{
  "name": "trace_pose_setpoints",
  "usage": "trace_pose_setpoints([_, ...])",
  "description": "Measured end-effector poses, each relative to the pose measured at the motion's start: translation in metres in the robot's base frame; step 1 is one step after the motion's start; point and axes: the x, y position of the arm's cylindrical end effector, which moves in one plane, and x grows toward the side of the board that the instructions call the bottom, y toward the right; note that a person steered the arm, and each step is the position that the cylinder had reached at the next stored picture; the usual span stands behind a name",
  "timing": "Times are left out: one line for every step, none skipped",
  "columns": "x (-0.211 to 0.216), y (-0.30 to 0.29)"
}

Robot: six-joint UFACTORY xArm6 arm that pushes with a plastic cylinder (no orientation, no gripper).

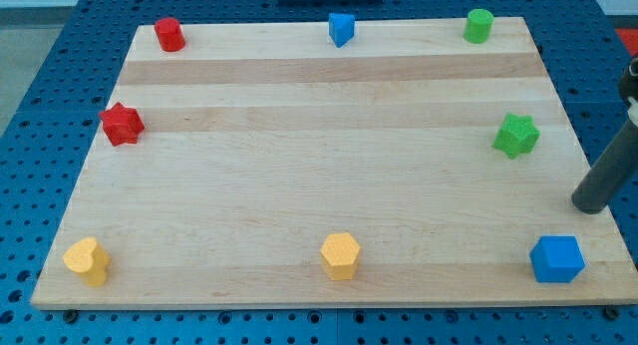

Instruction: Move your arm right to the blue cube

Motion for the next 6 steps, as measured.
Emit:
trace_pose_setpoints([0.024, 0.004])
trace_pose_setpoints([0.037, 0.006])
trace_pose_setpoints([0.055, 0.006])
trace_pose_setpoints([0.070, 0.006])
trace_pose_setpoints([0.073, 0.004])
trace_pose_setpoints([0.073, -0.008])
